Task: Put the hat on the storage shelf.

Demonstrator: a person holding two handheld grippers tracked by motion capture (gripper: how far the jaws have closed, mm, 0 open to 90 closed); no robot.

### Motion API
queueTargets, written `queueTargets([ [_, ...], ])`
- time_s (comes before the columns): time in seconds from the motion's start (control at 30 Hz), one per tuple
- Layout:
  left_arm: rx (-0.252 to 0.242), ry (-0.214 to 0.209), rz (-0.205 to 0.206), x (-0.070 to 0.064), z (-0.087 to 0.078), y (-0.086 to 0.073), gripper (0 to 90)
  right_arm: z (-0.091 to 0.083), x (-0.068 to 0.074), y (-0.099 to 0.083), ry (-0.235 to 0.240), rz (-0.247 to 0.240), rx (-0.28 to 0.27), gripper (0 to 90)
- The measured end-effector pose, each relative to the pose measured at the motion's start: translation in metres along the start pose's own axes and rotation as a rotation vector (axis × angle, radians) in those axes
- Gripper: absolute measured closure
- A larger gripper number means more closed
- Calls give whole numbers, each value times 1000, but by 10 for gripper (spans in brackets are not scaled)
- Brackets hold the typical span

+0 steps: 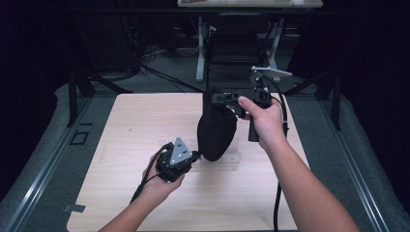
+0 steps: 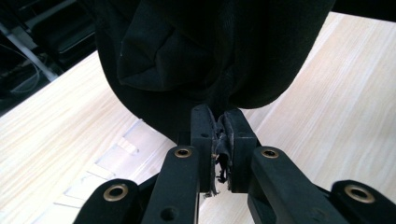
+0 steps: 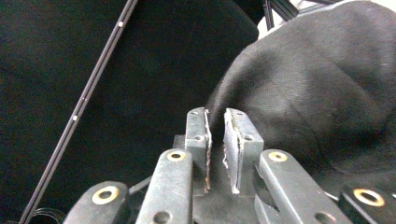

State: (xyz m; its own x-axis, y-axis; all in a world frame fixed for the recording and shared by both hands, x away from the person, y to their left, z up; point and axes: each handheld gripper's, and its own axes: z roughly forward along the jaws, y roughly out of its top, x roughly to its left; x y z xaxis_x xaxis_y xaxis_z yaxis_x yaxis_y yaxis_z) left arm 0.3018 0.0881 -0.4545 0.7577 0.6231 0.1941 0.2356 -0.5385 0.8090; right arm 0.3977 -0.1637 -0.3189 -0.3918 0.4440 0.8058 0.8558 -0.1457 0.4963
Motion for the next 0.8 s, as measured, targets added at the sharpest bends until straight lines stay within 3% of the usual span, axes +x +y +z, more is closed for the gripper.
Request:
queueTargets([
  [0.07,3,9,-5,4,-2,-3,859,-8,1,0,-21,-17,-9,796],
  [0.2,0,20,-40,13,-6,-11,860,-18,-4,0,-36,-8,-31,795],
  [0.33,10,26,-48,16,-6,-21,859,-26,-10,-2,-53,-2,-40,795],
  [0.43,51,27,-101,21,0,-42,856,-30,-13,-3,-62,1,-45,791],
  [0.5,51,36,-117,23,1,-48,853,-32,-13,-3,-68,-2,-47,790],
  [0.57,40,19,-167,28,-1,-60,847,-35,-14,-5,-85,-12,-52,789],
  [0.8,35,27,-161,24,-1,-63,835,-37,-14,-8,-125,-39,-54,785],
])
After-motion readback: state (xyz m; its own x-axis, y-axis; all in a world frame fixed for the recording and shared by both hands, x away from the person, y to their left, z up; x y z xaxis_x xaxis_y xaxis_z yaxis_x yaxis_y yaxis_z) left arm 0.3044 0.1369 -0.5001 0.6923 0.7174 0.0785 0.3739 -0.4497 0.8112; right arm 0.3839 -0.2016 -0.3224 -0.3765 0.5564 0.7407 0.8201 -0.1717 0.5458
